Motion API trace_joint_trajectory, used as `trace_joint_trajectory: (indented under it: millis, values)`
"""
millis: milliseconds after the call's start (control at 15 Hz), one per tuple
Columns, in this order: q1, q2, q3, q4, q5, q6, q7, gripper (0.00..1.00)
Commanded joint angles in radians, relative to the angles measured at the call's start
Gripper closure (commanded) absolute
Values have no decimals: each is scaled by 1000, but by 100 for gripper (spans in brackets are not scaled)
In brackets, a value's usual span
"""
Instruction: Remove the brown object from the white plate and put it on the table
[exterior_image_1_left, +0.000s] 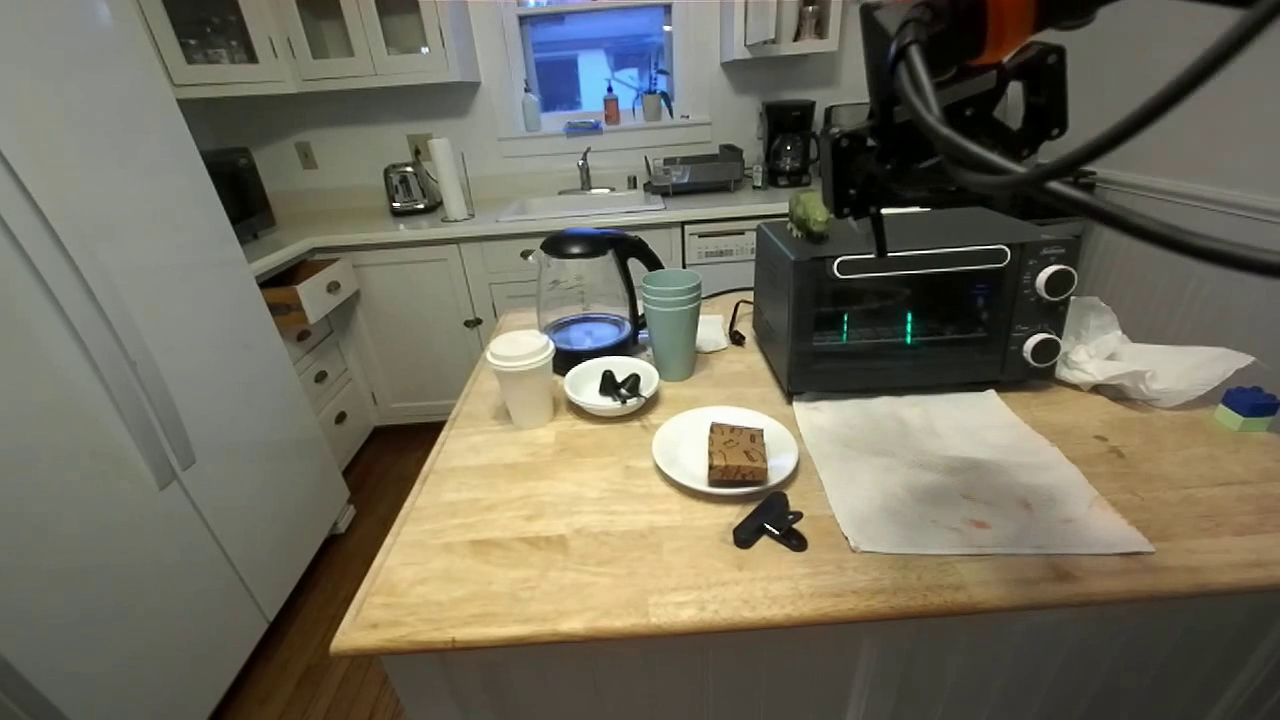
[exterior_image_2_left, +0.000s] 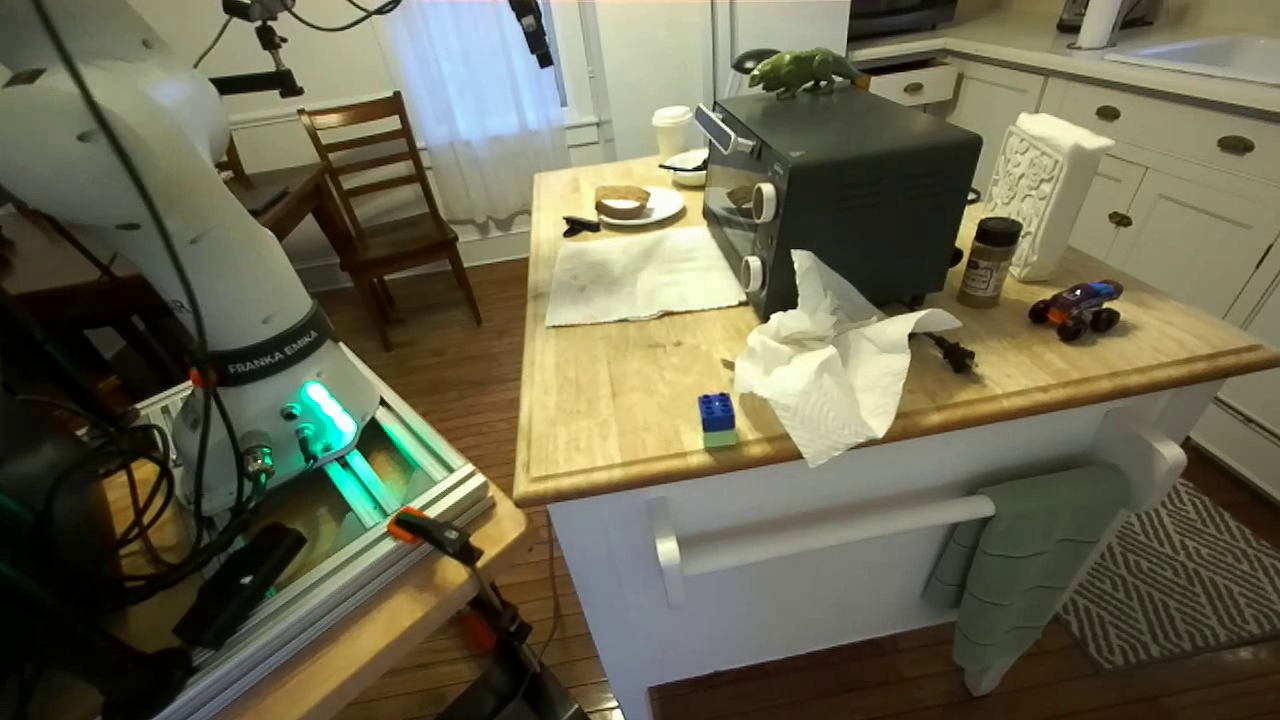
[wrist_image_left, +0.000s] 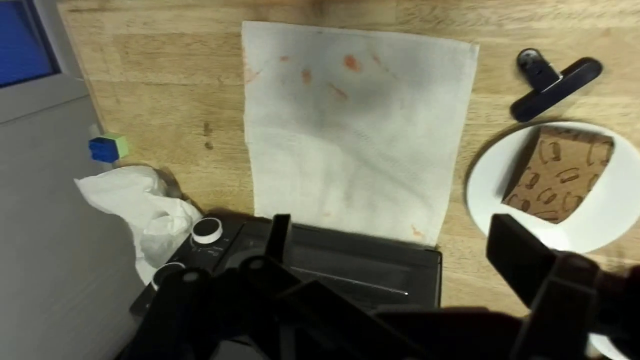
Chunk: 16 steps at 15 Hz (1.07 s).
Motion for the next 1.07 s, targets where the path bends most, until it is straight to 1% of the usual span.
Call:
trace_joint_trajectory:
  millis: [0, 67, 133, 200, 333, 400, 533, 600, 667, 733, 1000]
  values:
    - [-18, 251, 69, 209, -147, -191, 163, 0]
    - [-1, 308, 76, 242, -182, -222, 210, 0]
    - [184, 368, -84, 273, -209, -251, 257, 0]
    - [223, 412, -109, 302, -218, -270, 296, 0]
    - [375, 494, -237, 362, -202, -267, 355, 0]
    - [445, 529, -294, 394, -187, -254, 357, 0]
    - [546, 626, -381, 484, -191, -257, 349, 0]
    - [550, 513, -407, 356, -153, -210, 315, 0]
    - [583, 544, -434, 378, -152, -210, 317, 0]
    - [600, 552, -449, 378, -154, -210, 318, 0]
    - [601, 532, -461, 375, -156, -212, 312, 0]
